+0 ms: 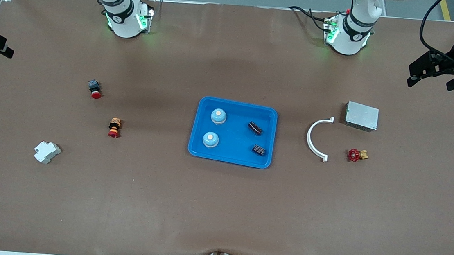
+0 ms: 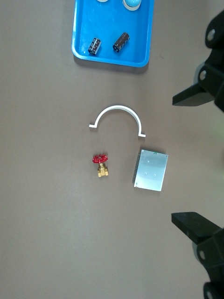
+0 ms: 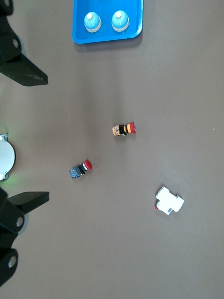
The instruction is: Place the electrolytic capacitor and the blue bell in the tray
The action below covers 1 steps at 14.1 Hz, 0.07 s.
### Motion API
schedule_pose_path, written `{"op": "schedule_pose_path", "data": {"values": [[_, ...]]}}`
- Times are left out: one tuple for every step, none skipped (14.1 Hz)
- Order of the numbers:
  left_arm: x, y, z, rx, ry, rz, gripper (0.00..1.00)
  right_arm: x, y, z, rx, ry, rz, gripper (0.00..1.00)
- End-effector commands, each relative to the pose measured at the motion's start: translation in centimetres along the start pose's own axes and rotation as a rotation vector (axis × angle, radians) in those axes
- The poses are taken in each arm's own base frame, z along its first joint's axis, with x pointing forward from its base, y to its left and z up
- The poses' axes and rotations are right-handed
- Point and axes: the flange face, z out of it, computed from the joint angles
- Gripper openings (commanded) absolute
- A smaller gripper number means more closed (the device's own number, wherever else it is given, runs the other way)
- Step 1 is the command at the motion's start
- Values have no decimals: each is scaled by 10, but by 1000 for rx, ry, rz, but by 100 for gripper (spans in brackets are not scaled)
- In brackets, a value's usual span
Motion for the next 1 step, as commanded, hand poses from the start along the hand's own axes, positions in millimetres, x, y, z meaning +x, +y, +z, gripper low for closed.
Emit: {"op": "schedule_pose_path", "data": {"values": [[0,-1,-5,20,-3,7,100,-6,3,-6,14,20,10,100]]}}
